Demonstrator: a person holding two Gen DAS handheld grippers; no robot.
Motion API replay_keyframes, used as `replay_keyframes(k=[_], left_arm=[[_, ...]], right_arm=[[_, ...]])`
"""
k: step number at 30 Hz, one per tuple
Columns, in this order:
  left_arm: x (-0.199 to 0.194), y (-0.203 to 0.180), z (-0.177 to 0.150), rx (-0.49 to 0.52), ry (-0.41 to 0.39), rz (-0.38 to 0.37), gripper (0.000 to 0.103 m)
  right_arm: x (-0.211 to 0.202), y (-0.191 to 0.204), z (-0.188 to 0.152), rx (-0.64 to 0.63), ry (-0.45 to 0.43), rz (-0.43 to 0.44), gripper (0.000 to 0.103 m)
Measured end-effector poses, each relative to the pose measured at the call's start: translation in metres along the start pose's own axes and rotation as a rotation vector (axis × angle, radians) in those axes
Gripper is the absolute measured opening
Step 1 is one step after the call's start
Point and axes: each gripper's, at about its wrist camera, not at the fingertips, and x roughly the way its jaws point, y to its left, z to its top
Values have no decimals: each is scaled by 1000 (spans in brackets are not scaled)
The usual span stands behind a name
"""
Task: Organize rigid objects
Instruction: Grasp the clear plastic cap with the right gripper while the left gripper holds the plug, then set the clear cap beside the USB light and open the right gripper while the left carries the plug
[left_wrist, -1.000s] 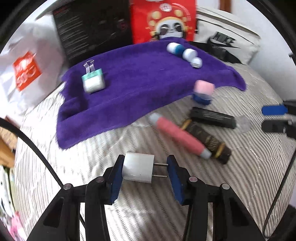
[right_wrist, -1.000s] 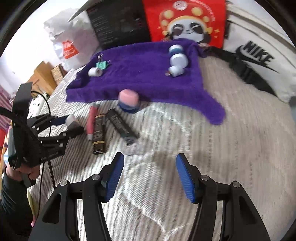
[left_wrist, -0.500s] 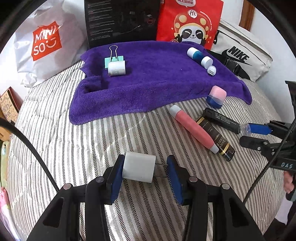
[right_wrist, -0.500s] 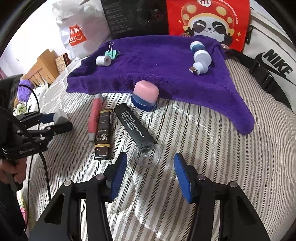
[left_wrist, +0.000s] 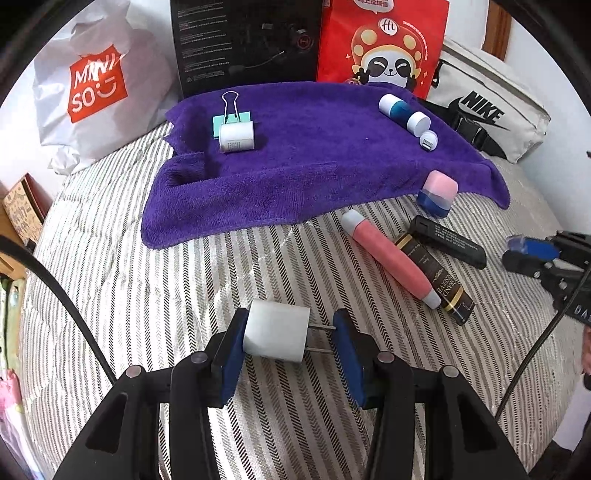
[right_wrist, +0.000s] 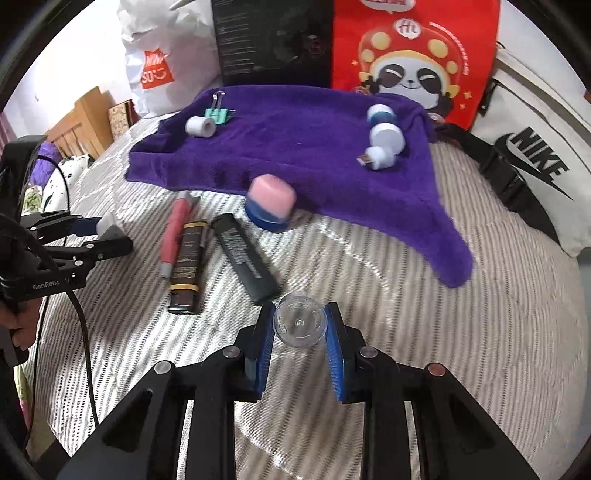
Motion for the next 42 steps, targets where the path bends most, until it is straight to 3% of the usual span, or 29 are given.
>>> replay_keyframes(k=[11,27,42], left_arm=[[-2,9,7,-61,12,-34,43],[-30,13,28,-106,-65,-28,43],[-28,34,63,-120,-95,-44,43]], right_arm=[[-5,-15,5,38,8,28,27],[-19,-28,42,51,-52,61,27],[-11,-41,80,48,-65,24,27]])
